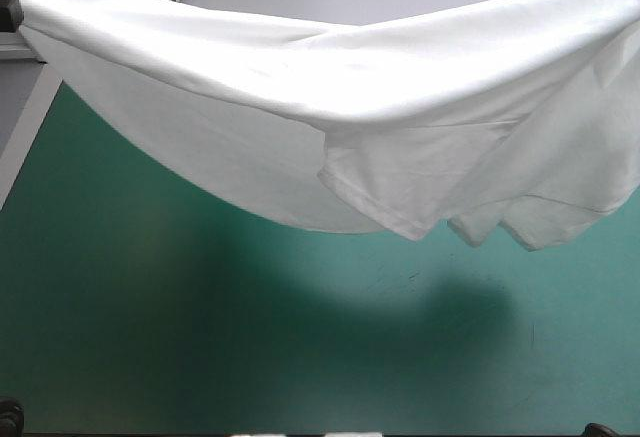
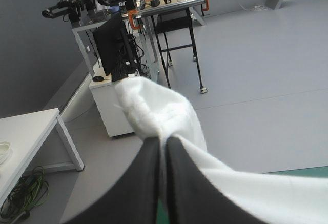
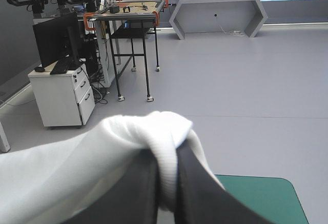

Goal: Fold the cloth

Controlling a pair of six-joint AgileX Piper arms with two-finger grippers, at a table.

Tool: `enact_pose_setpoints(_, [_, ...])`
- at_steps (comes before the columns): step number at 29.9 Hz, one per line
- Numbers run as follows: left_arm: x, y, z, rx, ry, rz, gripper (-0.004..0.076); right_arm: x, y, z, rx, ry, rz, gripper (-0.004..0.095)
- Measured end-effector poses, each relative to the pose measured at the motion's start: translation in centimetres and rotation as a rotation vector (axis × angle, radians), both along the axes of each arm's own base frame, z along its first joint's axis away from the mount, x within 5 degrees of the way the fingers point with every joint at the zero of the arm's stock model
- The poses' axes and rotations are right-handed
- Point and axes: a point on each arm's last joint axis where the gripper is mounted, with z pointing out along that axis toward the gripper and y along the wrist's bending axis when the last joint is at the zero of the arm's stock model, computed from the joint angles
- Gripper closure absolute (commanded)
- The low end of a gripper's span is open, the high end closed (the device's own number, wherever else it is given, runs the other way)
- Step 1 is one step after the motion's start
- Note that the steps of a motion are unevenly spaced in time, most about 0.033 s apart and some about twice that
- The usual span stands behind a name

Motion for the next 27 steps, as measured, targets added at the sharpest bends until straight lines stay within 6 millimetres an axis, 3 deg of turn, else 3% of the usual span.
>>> enact_pose_setpoints(6, [0.2,0.0,-0.3,0.013,0.016,0.006,0.0733,1.3,1.4,-0.5,-0.023,0.040,0.024,0.0927])
enact_pose_setpoints(9, [1.5,-0.3,-1.2,0.027,0.074,0.005,0.0733,3.3,3.2,-1.5,-0.067,0.097,0.031,0.0927])
enact_pose_setpoints(12, [3.4,-0.7,-2.9,0.048,0.162,0.004,0.0733,6.7,6.1,-3.4,-0.150,0.190,0.030,0.0927])
enact_pose_setpoints(17, [8.3,-1.7,-7.5,0.099,0.336,-0.005,0.0733,13.5,11.9,-8.5,-0.289,0.372,0.050,0.0927])
enact_pose_setpoints(20, [11.7,-2.5,-10.9,0.125,0.431,-0.014,0.0733,17.4,14.3,-11.4,-0.296,0.449,0.083,0.0927])
enact_pose_setpoints(27, [19.4,-4.3,-19.0,0.123,0.596,-0.046,0.0733,26.2,15.5,-17.8,-0.232,0.589,0.088,0.0927])
